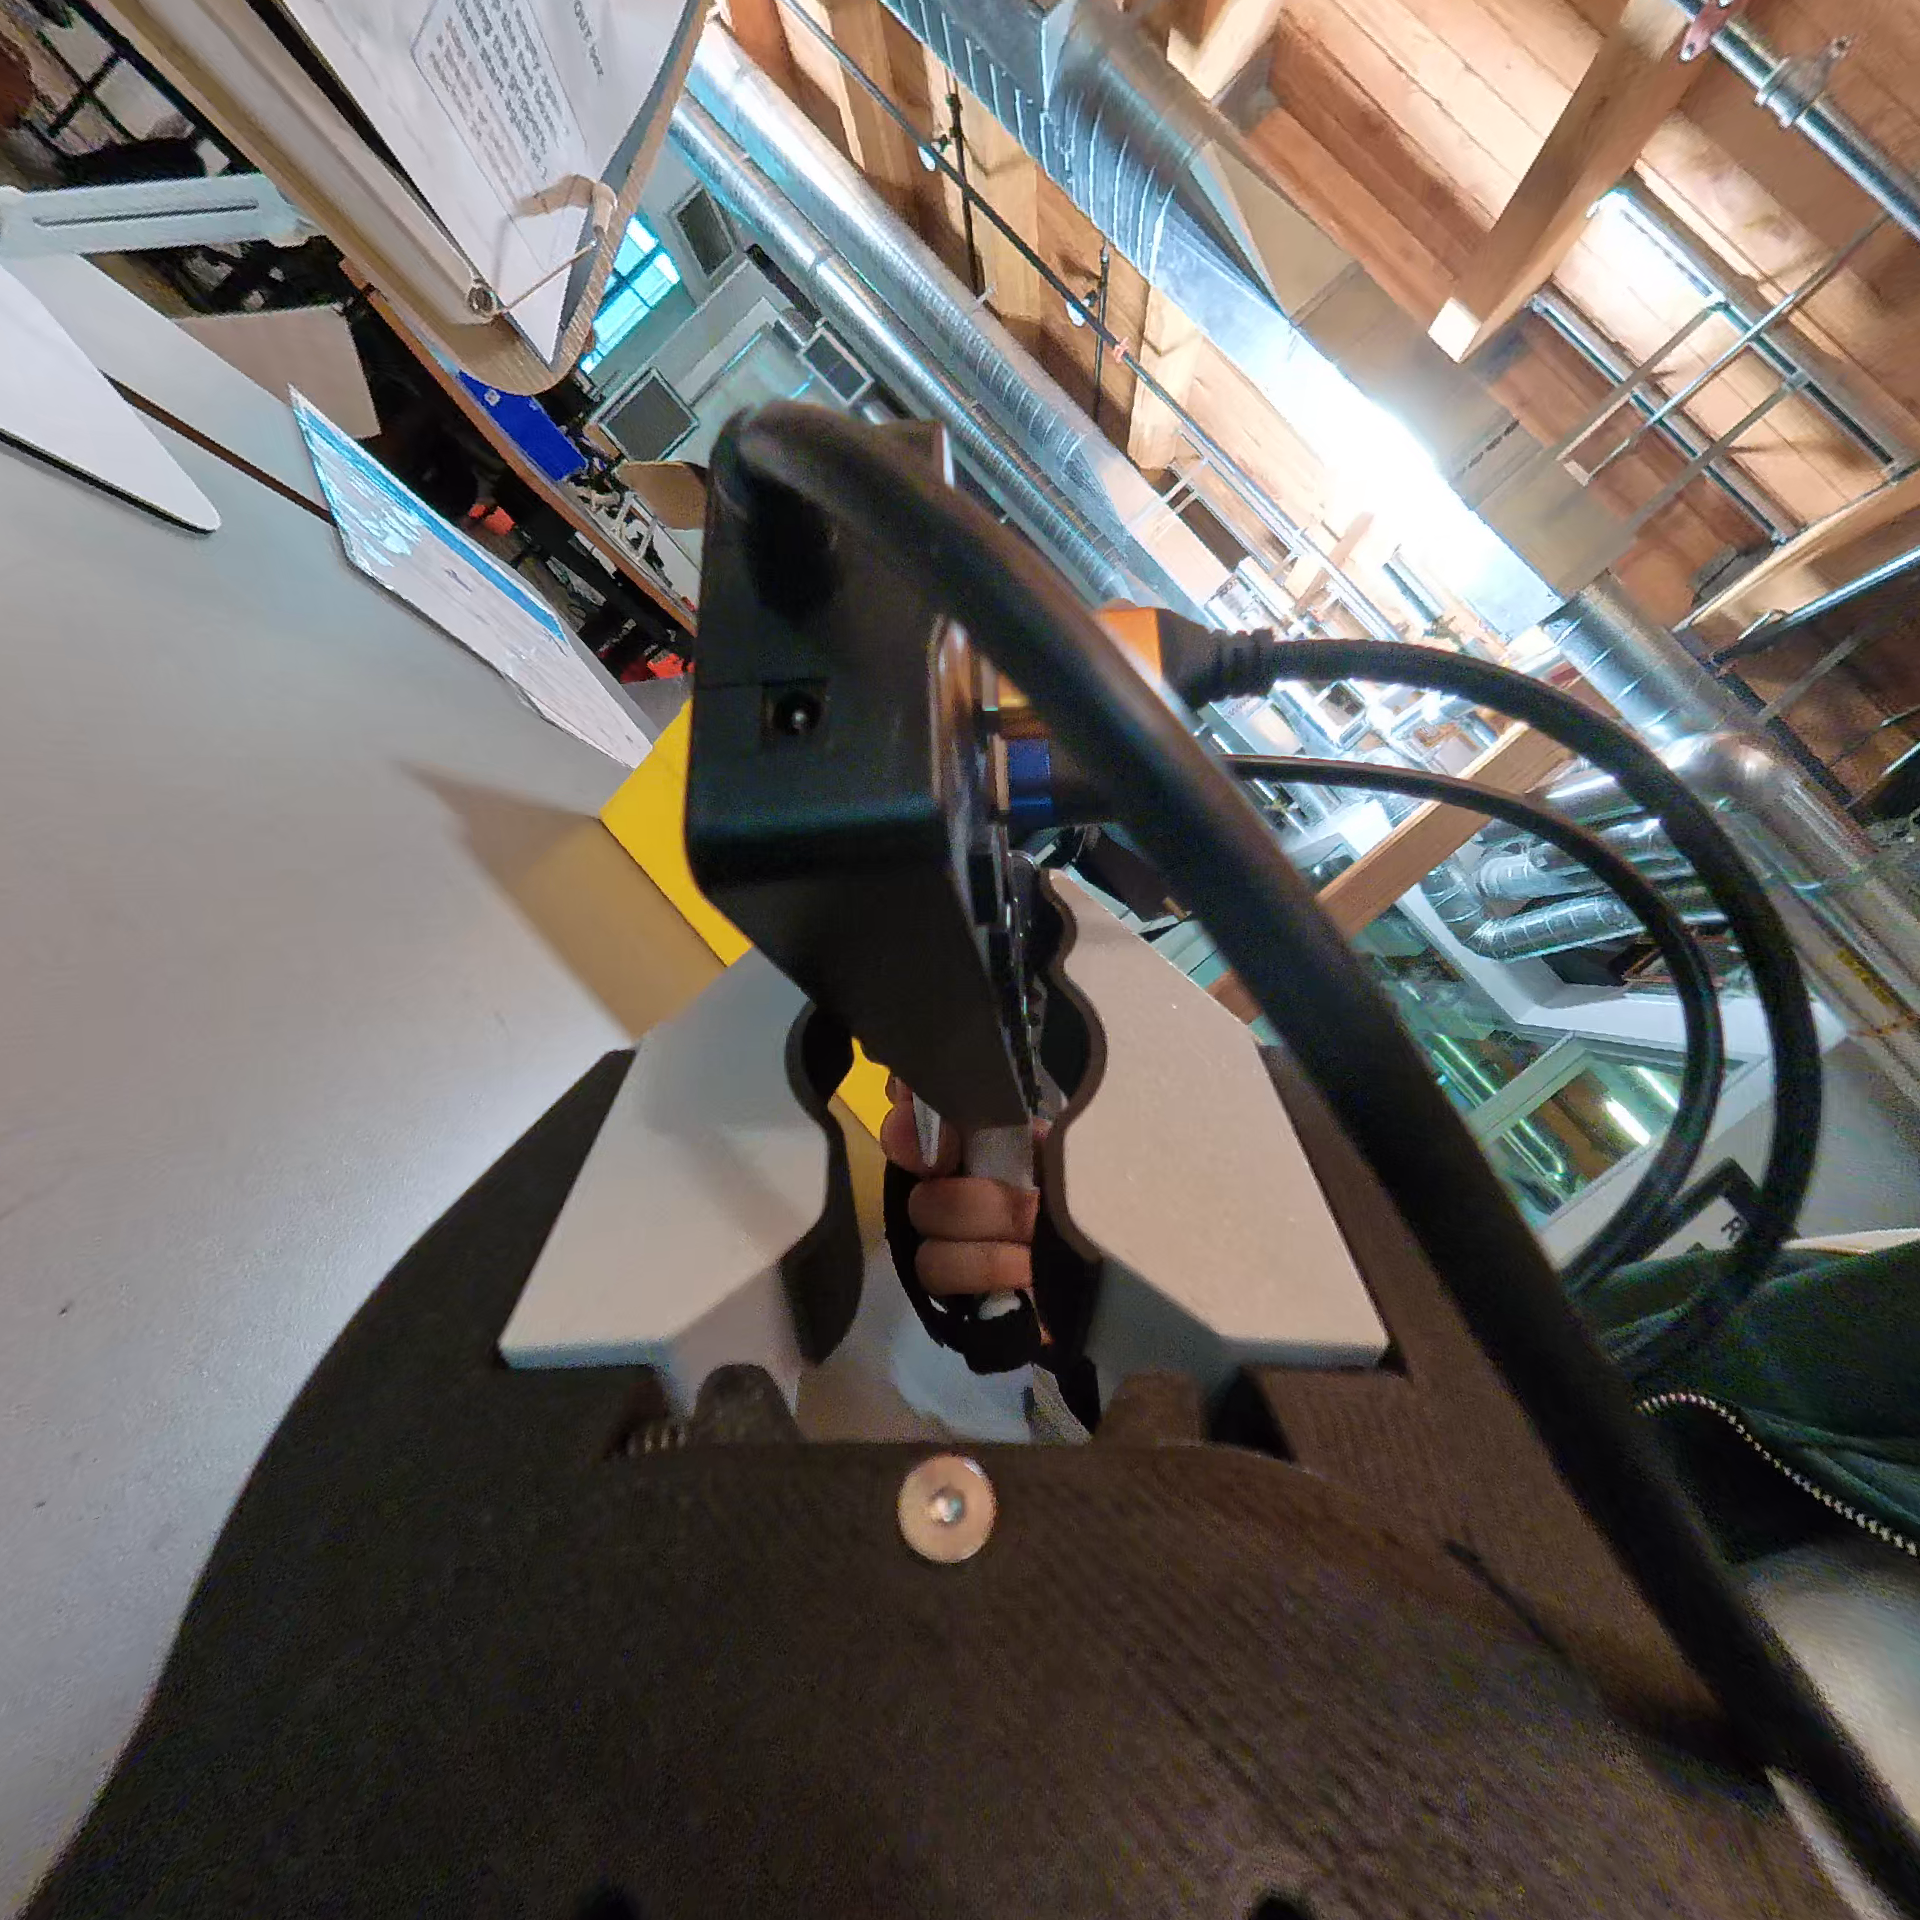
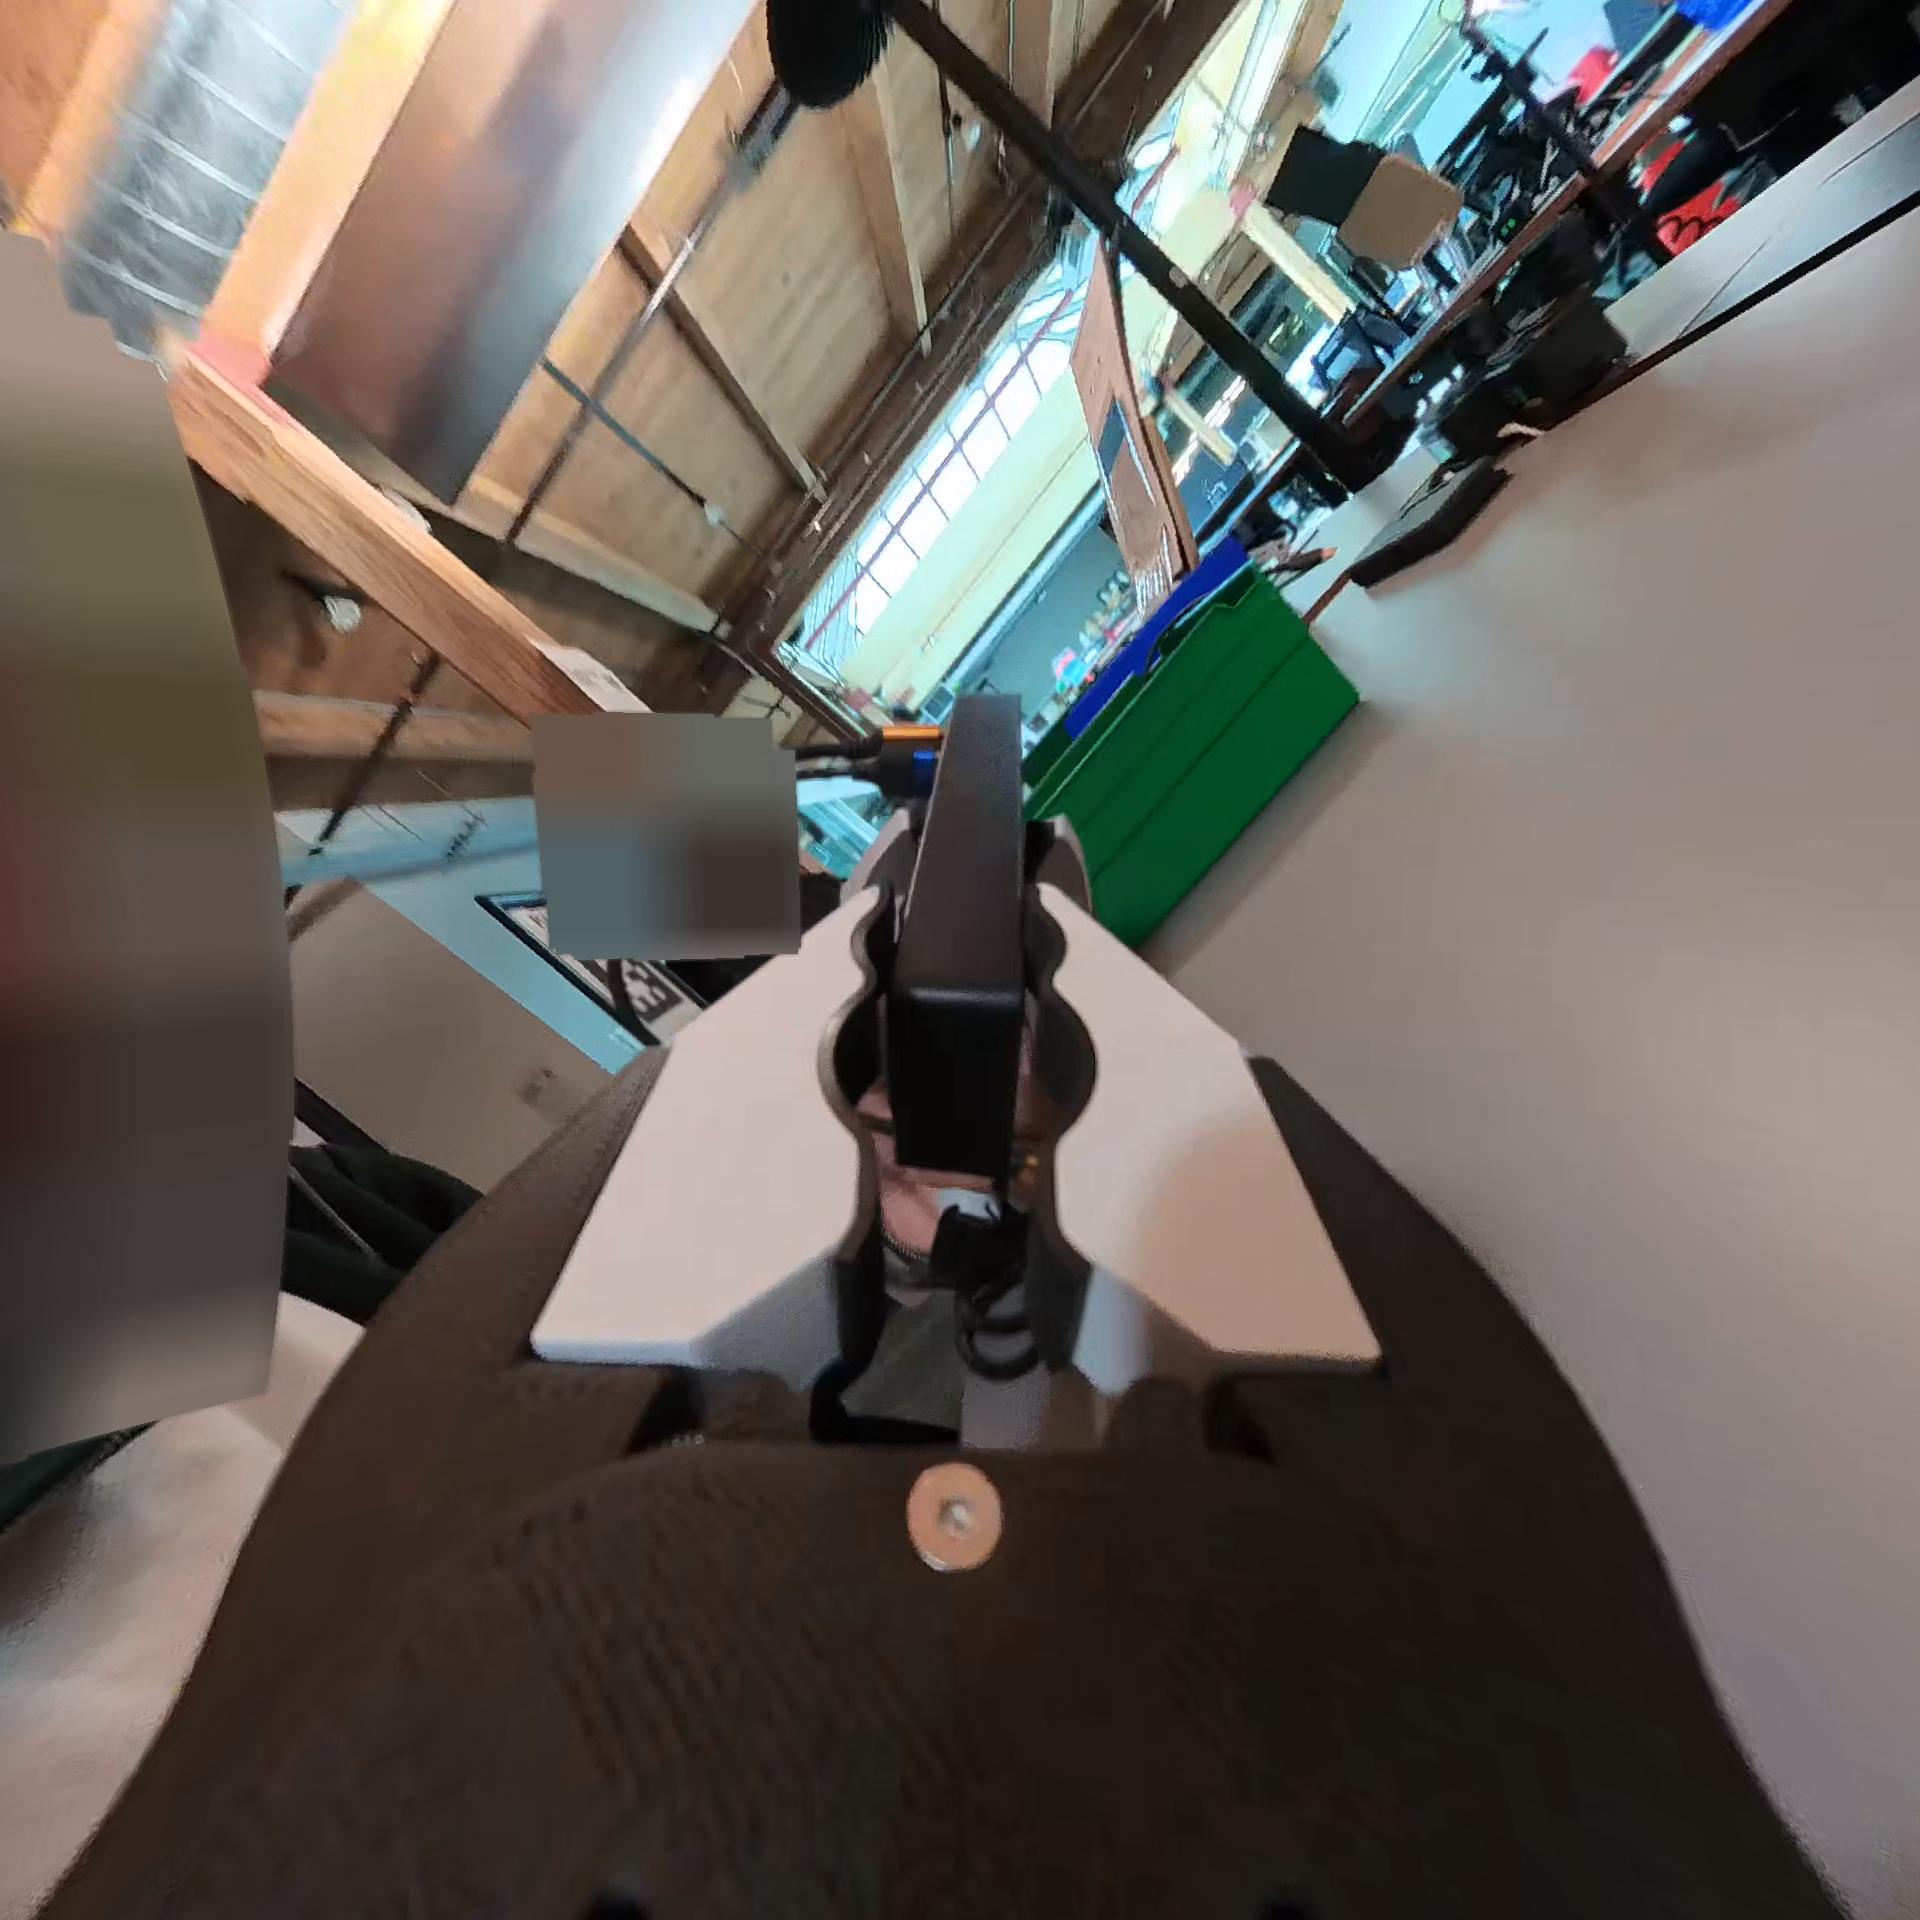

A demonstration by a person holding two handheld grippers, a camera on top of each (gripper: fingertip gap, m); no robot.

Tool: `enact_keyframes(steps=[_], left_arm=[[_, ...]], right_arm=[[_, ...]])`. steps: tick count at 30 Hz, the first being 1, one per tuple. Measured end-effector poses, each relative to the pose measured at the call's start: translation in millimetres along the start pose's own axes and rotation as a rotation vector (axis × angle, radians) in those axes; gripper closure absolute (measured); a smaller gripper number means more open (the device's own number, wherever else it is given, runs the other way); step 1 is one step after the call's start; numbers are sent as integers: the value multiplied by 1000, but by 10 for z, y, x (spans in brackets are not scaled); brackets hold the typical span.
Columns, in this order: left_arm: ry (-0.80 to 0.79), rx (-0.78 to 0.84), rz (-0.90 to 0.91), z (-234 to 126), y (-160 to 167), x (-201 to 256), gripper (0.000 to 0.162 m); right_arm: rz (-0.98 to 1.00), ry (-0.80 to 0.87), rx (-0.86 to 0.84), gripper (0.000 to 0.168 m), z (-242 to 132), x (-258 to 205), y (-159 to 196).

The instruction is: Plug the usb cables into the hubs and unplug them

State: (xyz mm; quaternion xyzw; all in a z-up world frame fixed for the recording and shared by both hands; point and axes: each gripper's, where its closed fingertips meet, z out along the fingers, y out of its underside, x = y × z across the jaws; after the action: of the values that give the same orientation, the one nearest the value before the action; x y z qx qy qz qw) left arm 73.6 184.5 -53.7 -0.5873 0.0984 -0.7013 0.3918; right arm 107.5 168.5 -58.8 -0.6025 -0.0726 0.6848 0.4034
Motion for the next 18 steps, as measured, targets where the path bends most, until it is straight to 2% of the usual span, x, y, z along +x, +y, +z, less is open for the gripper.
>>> enact_keyframes(steps=[11,18], left_arm=[[-12,25,-9,-27,-45,-32,131],[-4,31,12,-35,-61,-6,138]], right_arm=[[-23,0,115,146,-134,-17,-236],[-10,-4,145,145,-175,-4,-290]])
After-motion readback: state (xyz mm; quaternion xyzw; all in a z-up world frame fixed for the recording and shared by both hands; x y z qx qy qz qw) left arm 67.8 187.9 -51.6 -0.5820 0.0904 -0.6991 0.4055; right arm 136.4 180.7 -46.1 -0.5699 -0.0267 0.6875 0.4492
